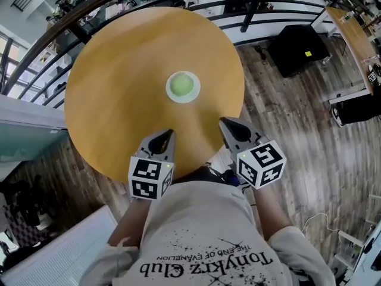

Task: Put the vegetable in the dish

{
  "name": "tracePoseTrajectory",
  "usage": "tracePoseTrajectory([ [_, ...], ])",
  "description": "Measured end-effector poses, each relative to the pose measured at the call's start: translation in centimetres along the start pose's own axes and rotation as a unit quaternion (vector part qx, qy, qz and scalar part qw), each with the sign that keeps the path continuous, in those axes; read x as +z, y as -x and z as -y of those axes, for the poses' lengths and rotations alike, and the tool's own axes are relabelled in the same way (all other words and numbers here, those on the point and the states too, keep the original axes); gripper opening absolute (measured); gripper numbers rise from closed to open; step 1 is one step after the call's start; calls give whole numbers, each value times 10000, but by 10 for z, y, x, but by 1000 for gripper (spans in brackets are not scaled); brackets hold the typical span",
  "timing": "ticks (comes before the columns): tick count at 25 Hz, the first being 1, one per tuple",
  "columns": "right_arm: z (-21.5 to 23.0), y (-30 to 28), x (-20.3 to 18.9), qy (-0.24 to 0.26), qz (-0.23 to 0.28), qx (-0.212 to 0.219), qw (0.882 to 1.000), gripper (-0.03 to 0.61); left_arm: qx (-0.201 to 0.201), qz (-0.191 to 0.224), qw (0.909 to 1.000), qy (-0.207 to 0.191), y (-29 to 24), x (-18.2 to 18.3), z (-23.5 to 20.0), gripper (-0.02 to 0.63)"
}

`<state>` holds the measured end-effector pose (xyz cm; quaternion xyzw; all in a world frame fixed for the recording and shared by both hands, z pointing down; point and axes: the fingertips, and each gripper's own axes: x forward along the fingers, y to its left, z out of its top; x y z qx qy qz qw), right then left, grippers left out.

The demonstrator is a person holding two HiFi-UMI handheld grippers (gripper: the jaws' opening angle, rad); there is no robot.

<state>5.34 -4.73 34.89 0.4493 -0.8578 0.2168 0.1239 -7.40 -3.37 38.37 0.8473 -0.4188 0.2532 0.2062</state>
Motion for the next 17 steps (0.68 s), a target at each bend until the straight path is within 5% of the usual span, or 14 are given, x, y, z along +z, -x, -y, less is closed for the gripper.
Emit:
tracePoseTrajectory([
  [17,2,-3,-3,11,-75,116,9999,21,42,-83,10000,32,1,-1,2,25],
])
